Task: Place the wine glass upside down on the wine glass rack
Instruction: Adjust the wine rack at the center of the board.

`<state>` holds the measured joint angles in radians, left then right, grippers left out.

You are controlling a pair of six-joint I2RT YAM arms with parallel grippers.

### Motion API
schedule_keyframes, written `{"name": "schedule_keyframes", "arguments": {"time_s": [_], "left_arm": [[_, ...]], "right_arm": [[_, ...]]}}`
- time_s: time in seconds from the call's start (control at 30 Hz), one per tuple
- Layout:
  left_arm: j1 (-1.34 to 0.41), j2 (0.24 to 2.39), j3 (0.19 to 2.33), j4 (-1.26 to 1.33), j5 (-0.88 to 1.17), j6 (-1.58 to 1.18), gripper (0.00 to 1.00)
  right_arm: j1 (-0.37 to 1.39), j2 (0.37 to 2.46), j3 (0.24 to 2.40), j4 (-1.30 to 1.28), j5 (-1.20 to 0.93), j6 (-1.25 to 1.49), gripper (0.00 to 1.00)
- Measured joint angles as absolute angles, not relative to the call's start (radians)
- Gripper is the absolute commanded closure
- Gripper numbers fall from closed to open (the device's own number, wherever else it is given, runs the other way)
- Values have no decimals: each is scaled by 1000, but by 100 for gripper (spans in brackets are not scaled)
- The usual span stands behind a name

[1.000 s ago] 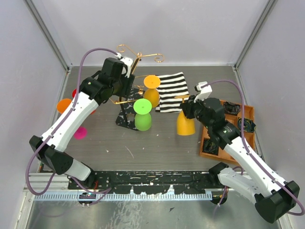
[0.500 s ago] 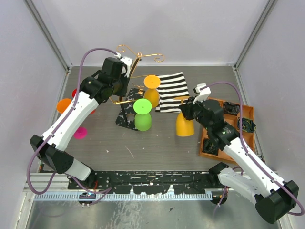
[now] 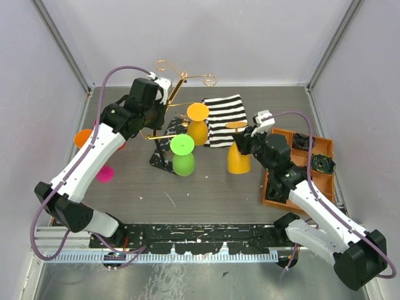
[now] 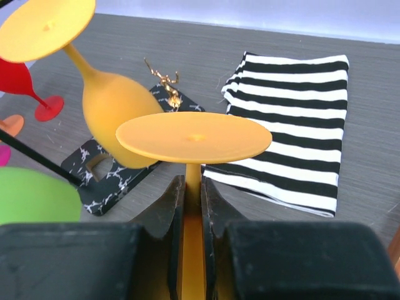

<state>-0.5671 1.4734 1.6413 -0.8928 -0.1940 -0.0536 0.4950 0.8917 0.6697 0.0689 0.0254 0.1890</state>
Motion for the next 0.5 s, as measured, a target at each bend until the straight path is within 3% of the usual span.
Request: {"name": "schedule_keyframes", "arguments": {"time_s": [0.23,0.5], "left_arm": [[-566,1388,1559,-884,-171,-46,83],[-566,1350,1509,-844,-168,-32,81]], "right_arm": [[495,912,561,321,25,154,99],[495,1121,546,690,13,68,99]]}}
